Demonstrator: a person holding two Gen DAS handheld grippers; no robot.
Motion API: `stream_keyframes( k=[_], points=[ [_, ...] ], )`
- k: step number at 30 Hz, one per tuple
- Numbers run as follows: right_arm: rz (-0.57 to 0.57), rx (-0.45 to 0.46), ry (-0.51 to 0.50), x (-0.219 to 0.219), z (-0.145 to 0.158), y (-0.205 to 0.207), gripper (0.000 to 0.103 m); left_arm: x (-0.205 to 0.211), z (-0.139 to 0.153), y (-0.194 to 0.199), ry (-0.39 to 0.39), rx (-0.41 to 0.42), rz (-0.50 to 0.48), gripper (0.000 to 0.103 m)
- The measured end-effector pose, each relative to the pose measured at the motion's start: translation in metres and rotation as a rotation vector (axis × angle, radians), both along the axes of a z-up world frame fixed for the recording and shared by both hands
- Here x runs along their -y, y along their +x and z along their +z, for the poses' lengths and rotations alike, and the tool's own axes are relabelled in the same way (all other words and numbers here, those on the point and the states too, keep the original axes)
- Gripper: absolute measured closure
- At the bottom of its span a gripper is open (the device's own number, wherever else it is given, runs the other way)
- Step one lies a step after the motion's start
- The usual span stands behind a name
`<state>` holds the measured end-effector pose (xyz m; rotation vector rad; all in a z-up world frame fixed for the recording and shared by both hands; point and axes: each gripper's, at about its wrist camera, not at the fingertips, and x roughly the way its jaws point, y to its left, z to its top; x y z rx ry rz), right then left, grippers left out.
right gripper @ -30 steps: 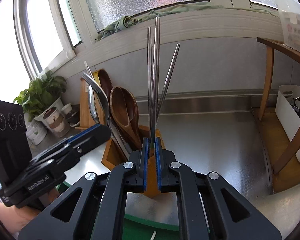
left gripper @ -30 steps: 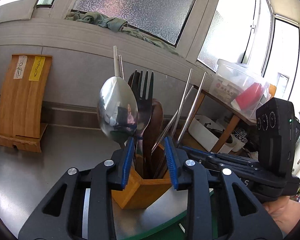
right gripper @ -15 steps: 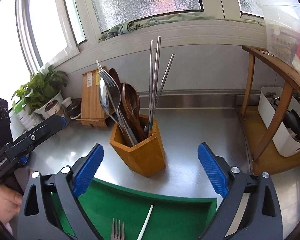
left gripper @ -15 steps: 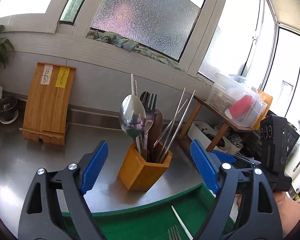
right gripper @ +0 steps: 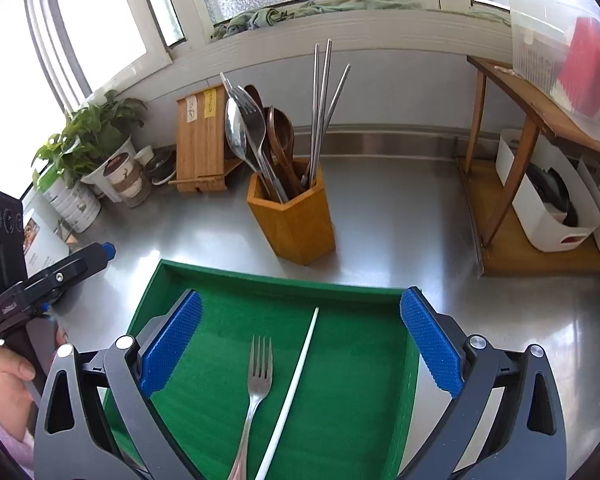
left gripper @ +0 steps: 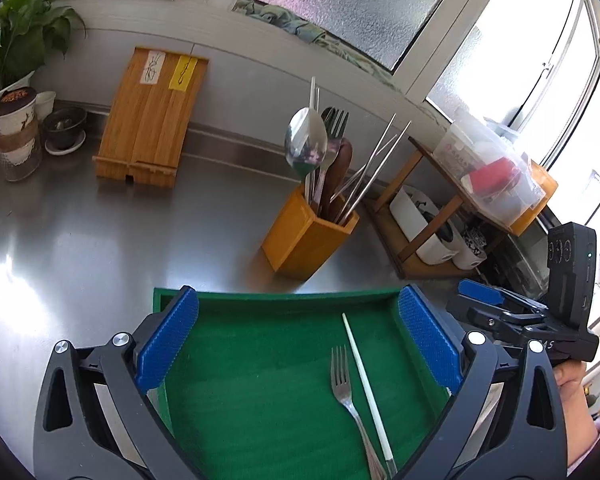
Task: Organize utensils
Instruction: 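Open both tools to release the utensils and return over the tray, then grasp the last fork with the left tool while the right tool grasps the white chopstick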
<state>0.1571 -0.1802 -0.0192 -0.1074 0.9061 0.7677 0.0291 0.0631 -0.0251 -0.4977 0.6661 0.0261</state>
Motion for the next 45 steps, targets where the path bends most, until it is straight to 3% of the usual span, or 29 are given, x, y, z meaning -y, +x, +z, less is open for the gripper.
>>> stream_keyframes(
  k=[5,7,11,12,15,19,22,32,33,41,45],
  points=[
    [-0.005,-0.139,-0.034,0.008,-0.024,-0.01,0.004,0.013,-0.023,-0.004,-0.004,-0.156,-0.054,0.008],
    [0.003,-0.184,-0.061,0.009,-0.036,-0.014,0.012,0.019,-0.034,-0.005,-0.024,-0.212,-0.078,0.008],
    [0.027,-0.27,-0.128,0.005,-0.061,-0.024,0.049,0.027,-0.057,-0.005,-0.09,-0.308,-0.107,0.011],
    [0.029,-0.284,-0.147,0.003,-0.066,-0.026,0.061,0.029,-0.063,-0.005,-0.116,-0.328,-0.121,0.014],
    [0.013,-0.318,-0.182,-0.002,-0.081,-0.029,0.08,0.038,-0.076,-0.004,-0.156,-0.376,-0.136,0.034],
    [-0.015,-0.315,-0.207,-0.009,-0.092,-0.03,0.083,0.05,-0.085,-0.003,-0.161,-0.418,-0.148,0.045],
    [0.002,-0.331,-0.203,-0.015,-0.097,-0.034,0.083,0.056,-0.086,-0.003,-0.142,-0.441,-0.147,0.046],
    [0.01,-0.281,-0.334,-0.023,-0.1,-0.041,0.089,0.068,-0.089,0.001,-0.095,-0.491,-0.148,0.045],
    [0.005,-0.285,-0.341,-0.021,-0.101,-0.04,0.094,0.07,-0.09,0.002,-0.097,-0.494,-0.151,0.045],
    [-0.04,-0.37,-0.361,-0.005,-0.101,-0.026,0.093,0.092,-0.093,0.016,-0.117,-0.508,-0.193,0.043],
    [-0.048,-0.424,-0.354,0.003,-0.103,-0.018,0.092,0.103,-0.092,0.022,-0.089,-0.503,-0.191,0.044]
  ],
)
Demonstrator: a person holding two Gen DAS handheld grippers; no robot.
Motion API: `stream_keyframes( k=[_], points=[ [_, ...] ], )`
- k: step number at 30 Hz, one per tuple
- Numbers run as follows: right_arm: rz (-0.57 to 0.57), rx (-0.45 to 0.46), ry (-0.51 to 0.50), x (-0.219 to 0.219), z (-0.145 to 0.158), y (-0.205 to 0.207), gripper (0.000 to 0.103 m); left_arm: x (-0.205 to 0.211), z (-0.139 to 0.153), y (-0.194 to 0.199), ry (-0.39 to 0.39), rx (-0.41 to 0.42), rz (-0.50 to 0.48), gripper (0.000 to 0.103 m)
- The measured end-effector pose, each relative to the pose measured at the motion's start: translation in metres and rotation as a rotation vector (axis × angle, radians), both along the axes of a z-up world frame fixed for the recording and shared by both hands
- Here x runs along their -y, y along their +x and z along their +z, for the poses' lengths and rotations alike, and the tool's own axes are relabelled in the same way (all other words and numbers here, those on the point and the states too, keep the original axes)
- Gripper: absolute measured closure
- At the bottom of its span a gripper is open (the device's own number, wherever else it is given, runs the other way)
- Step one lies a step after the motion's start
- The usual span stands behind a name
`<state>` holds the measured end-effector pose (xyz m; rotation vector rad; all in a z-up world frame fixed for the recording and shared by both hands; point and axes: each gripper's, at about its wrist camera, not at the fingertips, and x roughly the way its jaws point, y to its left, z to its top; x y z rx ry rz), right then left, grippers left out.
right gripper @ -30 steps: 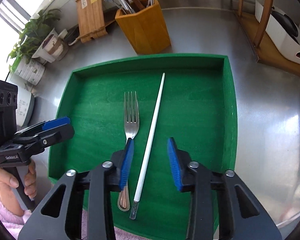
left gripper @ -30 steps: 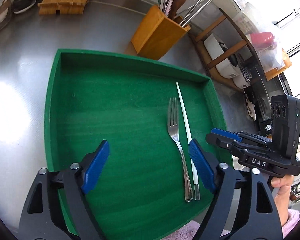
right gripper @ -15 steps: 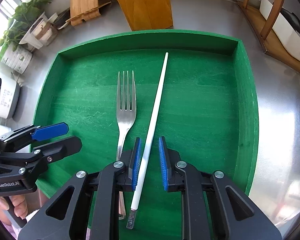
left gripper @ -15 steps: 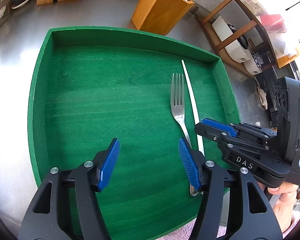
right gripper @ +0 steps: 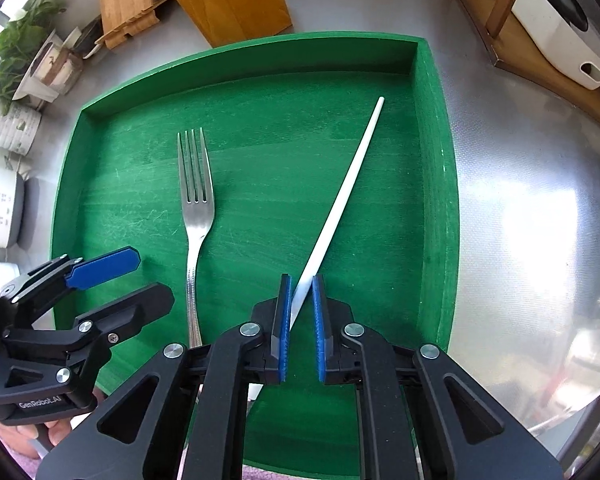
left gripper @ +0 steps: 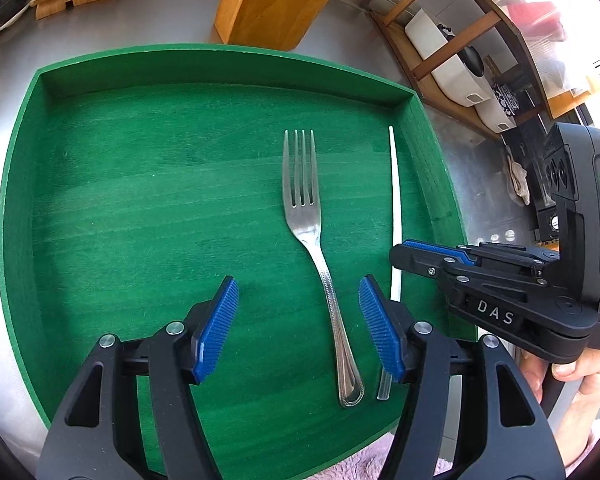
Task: Organize utensils
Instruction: 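Grasp the last fork with the left tool while the right tool grasps the white chopstick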
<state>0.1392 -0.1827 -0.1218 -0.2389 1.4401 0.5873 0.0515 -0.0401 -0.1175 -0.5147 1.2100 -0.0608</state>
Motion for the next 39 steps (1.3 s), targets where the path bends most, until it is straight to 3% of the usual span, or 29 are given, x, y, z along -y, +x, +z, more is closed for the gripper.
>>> stream_keyframes(
  k=[5,12,16,17,21,28,33,39],
  points=[
    [0.004,-0.029,0.005,0.012,0.0,0.003,0.092,0.015,0.001,0.007,0.073,0.016,-0.027,0.044],
    [0.007,-0.042,0.012,0.013,-0.001,0.004,0.092,0.047,0.001,0.004,0.332,0.046,-0.104,0.054],
    [0.015,-0.038,0.003,0.011,-0.001,0.003,0.092,0.046,0.001,0.003,0.391,0.039,-0.094,0.073],
    [0.017,-0.038,-0.001,0.011,-0.001,0.003,0.092,0.043,0.001,0.002,0.408,0.029,-0.082,0.091],
    [0.018,-0.043,-0.016,0.004,-0.003,0.003,0.089,0.03,0.001,0.002,0.362,0.014,-0.067,0.093],
    [-0.033,-0.087,-0.041,-0.001,-0.006,0.01,0.089,0.029,0.002,0.005,0.367,-0.023,-0.083,0.098],
    [0.005,-0.032,-0.109,-0.016,-0.006,0.005,0.091,0.03,0.002,0.005,0.365,-0.032,-0.091,0.099],
    [-0.008,-0.043,-0.053,-0.018,-0.005,0.003,0.094,0.023,0.002,0.004,0.314,-0.043,-0.085,0.099]
  ],
)
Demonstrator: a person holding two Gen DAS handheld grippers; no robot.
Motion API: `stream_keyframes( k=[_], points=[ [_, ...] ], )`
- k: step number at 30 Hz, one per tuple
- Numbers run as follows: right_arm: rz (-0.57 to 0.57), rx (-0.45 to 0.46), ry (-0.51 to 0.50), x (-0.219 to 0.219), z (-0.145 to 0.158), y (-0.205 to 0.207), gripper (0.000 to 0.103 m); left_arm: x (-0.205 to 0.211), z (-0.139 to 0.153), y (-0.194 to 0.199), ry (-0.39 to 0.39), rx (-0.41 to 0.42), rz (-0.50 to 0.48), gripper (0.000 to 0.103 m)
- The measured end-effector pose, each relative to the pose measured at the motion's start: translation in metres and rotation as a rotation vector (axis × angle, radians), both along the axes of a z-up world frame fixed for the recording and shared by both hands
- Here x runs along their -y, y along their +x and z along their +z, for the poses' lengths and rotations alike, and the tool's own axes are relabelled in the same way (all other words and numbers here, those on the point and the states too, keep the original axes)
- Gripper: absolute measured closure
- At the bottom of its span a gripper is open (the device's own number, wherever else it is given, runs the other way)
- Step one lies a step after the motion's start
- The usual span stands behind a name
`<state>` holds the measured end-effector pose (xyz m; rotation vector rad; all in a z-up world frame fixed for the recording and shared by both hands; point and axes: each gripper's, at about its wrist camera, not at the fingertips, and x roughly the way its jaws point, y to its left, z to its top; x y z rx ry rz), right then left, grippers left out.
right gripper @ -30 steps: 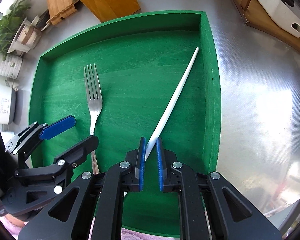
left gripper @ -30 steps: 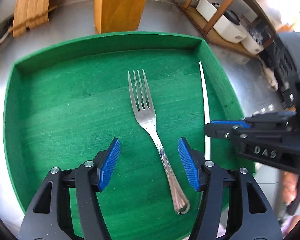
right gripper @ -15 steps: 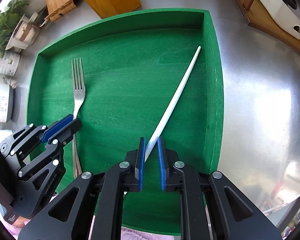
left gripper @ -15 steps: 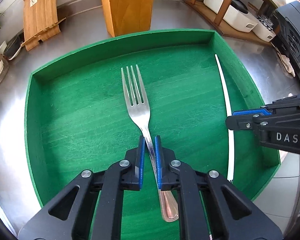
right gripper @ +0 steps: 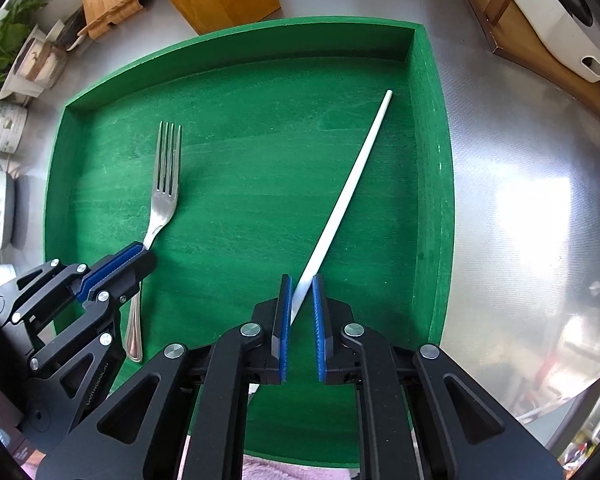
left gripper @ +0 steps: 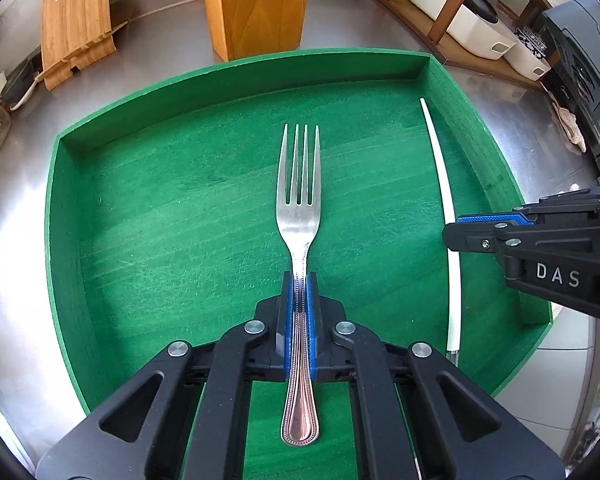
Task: Organize utensils
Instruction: 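Grasp the last fork with the left tool while the right tool grasps the white chopstick, then lift the fork and white chopstick and carry them over the orange holder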
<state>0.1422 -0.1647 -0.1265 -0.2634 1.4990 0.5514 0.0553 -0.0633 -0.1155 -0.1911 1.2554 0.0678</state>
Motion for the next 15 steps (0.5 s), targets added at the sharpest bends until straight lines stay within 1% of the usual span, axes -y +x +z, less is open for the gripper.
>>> stream_keyframes(
  k=[3,6,10,12,14,15],
  points=[
    [0.005,0.001,0.035,0.0,0.006,0.001,0.095,-0.003,0.002,-0.003,-0.019,0.004,0.003,0.099],
    [0.01,0.013,0.076,0.002,0.016,-0.001,0.097,-0.009,0.007,-0.006,-0.024,0.027,0.019,0.099],
    [0.041,0.073,0.126,0.005,0.025,-0.009,0.098,-0.017,0.023,-0.013,-0.017,0.104,0.032,0.099],
    [0.047,0.103,0.165,0.01,0.029,-0.014,0.098,-0.023,0.03,-0.015,-0.009,0.14,0.042,0.099],
    [0.055,0.138,0.203,0.016,0.035,-0.02,0.098,-0.029,0.037,-0.018,-0.024,0.192,0.046,0.099],
    [0.064,0.15,0.227,0.017,0.038,-0.024,0.098,-0.031,0.041,-0.02,-0.019,0.214,0.051,0.099]
  ],
)
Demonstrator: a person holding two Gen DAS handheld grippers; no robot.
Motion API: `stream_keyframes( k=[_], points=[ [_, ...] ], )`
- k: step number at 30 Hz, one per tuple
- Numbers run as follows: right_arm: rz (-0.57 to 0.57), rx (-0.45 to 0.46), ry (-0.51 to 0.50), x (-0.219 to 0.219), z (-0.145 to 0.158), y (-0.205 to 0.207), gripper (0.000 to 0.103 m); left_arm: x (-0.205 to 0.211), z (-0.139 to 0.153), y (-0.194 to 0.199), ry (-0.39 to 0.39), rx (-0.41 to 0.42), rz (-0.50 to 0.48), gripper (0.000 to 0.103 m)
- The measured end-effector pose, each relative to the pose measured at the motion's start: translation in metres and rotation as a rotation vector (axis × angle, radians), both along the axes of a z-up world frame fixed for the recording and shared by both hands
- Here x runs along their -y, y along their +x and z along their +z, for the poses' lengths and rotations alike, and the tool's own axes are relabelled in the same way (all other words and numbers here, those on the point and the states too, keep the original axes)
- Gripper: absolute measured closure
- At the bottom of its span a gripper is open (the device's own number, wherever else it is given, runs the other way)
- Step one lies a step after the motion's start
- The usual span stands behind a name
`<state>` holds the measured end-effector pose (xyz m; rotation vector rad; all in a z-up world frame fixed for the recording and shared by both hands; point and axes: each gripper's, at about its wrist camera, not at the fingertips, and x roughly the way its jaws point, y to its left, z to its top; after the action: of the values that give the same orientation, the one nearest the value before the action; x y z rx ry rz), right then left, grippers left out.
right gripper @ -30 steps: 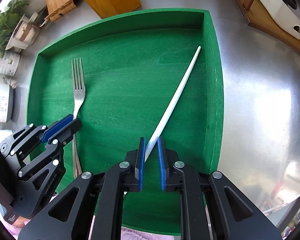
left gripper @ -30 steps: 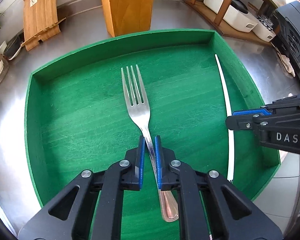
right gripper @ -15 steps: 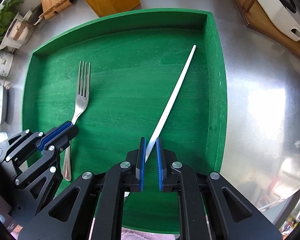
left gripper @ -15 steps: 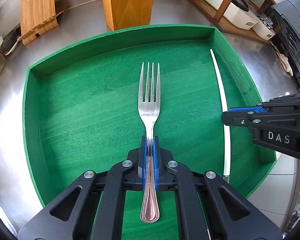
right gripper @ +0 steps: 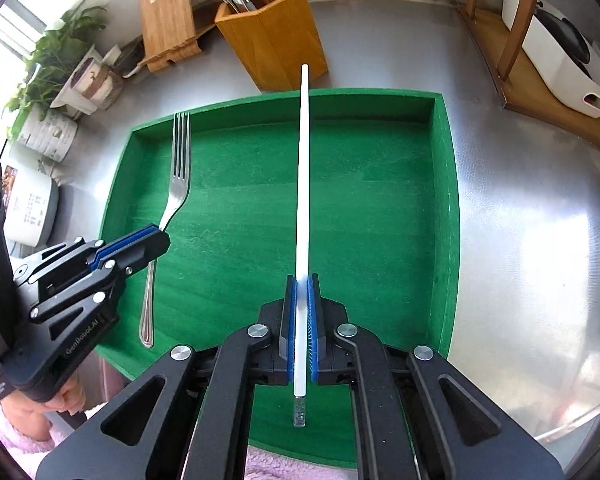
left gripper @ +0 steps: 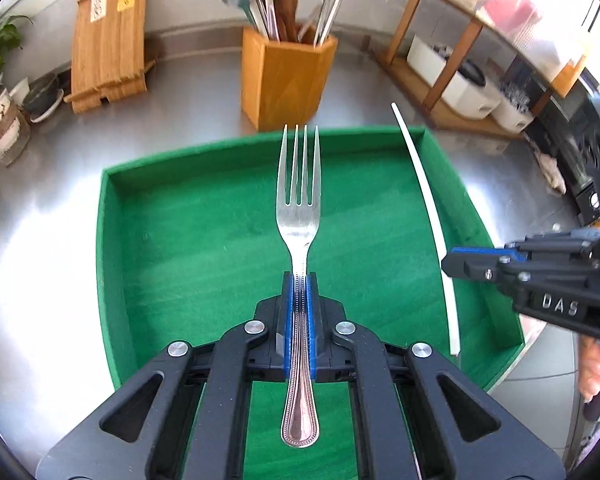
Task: Organize utensils
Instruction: 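Lift the fork and white chopstick and carry them over the orange holder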
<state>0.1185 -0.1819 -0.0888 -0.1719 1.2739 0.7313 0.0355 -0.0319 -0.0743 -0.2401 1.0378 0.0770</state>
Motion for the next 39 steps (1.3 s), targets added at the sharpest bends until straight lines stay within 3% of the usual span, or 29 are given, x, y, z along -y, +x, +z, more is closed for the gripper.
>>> stream_keyframes(
  k=[3,15,20,26,30,39],
  points=[
    [0.015,0.042,0.056,0.001,0.007,-0.005,0.098,-0.008,0.012,-0.003,-0.003,0.06,0.009,0.099],
    [-0.041,0.366,0.307,0.006,0.043,-0.003,0.098,-0.038,0.059,-0.001,-0.054,0.38,0.032,0.099],
    [-0.05,0.464,0.384,0.008,0.057,0.003,0.098,-0.045,0.075,0.009,-0.034,0.484,0.034,0.099],
    [-0.078,0.576,0.489,0.0,0.09,0.028,0.098,-0.055,0.09,0.032,-0.013,0.572,0.019,0.099],
    [-0.086,0.638,0.541,-0.015,0.11,0.049,0.098,-0.066,0.1,0.052,-0.053,0.636,0.019,0.098],
    [-0.077,0.722,0.539,-0.056,0.123,0.083,0.098,-0.079,0.105,0.109,-0.131,0.708,0.001,0.099]
  ],
)
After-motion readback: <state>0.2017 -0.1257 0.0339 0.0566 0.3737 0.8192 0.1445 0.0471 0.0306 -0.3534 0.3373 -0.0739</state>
